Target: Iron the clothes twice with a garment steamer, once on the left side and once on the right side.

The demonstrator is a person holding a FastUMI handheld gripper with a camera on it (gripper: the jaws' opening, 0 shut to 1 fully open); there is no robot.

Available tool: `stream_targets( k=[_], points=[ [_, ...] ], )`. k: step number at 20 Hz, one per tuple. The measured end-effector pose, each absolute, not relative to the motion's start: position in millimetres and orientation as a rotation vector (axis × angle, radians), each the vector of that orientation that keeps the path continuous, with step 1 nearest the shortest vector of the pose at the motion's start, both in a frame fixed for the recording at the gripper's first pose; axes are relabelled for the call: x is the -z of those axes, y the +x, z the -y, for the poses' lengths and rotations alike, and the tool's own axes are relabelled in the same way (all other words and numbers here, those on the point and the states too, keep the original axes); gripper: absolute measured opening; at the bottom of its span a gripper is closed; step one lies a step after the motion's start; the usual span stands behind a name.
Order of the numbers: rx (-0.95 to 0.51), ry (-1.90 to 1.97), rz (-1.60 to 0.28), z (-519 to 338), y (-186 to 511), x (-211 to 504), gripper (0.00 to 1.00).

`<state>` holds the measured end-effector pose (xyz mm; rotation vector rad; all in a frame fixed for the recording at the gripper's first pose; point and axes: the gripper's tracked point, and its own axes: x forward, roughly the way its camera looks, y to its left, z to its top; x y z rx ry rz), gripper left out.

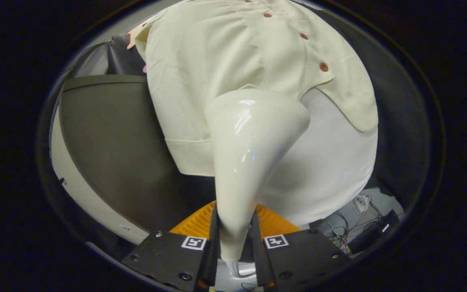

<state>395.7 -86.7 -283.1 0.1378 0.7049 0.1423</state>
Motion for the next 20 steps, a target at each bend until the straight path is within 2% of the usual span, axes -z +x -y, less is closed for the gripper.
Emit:
stream_targets(
  k=[8,15,20],
  points=[
    [-0.164,0.062,-0.54,81.4,385.8,219.0,0.37],
    [-0.194,0.011,-0.396,88.8,386.5,89.3,0.37],
    [-0.128,-0.007,-0.263,127.4,414.4,-11.4,0.37]
  ],
)
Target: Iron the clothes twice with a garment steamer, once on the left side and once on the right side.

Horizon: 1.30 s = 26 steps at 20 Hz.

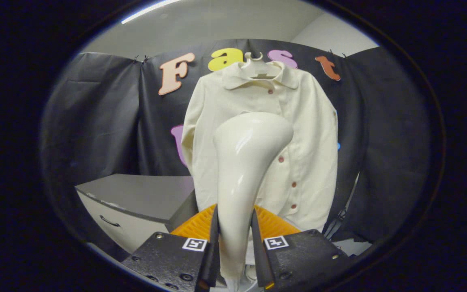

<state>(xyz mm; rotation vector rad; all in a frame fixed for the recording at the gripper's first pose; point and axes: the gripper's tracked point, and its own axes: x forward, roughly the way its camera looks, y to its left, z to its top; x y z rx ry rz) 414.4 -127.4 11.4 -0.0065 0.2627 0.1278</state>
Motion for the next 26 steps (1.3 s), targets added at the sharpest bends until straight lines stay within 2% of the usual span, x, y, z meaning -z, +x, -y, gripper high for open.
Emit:
stream_targets(
  k=[6,10,17,26],
  points=[
    [-0.031,-0.004,-0.138,182.0,452.4,-91.9,0.37],
    [0.014,0.087,-0.073,220.8,486.3,-120.7,0.36],
    [0.064,0.115,-0.128,247.9,552.0,-86.8,0.37],
    [0.063,0.161,-0.164,253.7,568.7,-49.5,0.37]
  ],
)
